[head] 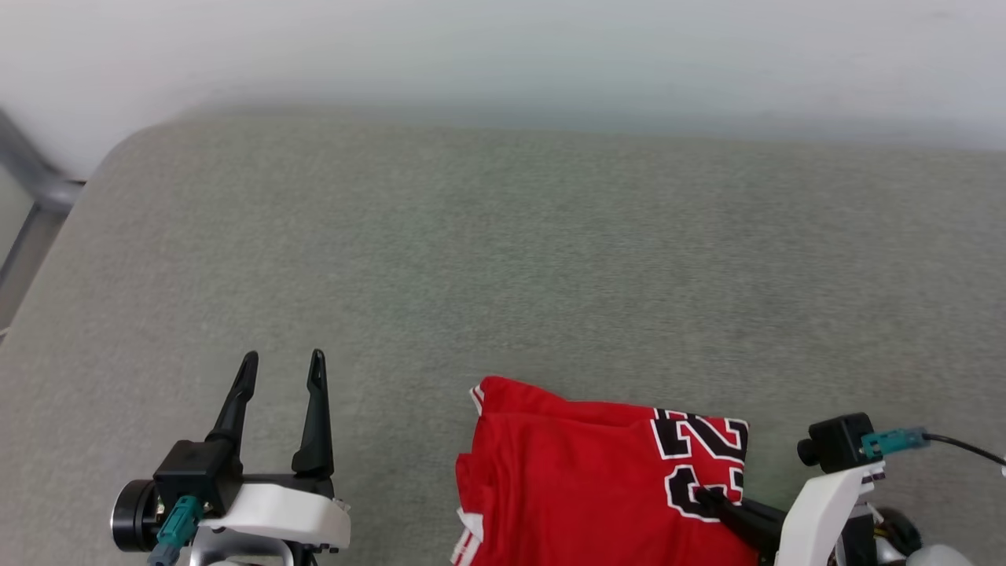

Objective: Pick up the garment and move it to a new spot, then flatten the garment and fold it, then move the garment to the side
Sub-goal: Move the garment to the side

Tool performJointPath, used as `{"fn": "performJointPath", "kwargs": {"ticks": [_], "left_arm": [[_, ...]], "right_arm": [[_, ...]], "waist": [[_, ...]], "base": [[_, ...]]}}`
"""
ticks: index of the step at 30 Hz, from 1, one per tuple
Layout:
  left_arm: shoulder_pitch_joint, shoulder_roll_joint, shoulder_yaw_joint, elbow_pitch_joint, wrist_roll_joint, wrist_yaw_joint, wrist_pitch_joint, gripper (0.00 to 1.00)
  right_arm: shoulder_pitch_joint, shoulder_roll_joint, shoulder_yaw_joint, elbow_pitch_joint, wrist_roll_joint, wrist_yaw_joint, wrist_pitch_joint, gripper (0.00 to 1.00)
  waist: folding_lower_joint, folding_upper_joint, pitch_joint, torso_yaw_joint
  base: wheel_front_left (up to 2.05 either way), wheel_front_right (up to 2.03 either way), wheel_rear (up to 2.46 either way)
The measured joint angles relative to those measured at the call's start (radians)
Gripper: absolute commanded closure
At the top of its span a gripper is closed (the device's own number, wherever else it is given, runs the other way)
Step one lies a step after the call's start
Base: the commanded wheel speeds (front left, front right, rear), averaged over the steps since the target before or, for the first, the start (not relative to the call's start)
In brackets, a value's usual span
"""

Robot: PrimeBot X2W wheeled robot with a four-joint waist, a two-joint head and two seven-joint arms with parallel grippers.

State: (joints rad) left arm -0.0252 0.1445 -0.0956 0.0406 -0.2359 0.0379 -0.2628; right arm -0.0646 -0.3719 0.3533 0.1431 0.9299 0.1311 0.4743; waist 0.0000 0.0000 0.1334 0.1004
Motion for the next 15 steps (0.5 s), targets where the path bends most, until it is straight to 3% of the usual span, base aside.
{"fn": "performJointPath", "kwargs": {"ticks": [7, 15], "left_arm": [[0.022, 0.0, 0.008, -0.014, 0.022, -0.003, 0.0, 0.0], [0.011, -0.001, 0.004, -0.031, 0.047, -0.012, 0.0, 0.0]], "right_arm": [[-0.027, -0.068, 0.034, -0.048, -0.148, 0.0, 0.002, 1.0], [-0.087, -0.13, 0.008, -0.077, -0.245, 0.0, 0.029, 1.0]], "waist": [[-0.0001, 0.0, -0.038, -0.092], [-0.0001, 0.0, -0.035, -0.254]], "base": [[0.0, 0.0, 0.0], [0.0, 0.0, 0.0]]}}
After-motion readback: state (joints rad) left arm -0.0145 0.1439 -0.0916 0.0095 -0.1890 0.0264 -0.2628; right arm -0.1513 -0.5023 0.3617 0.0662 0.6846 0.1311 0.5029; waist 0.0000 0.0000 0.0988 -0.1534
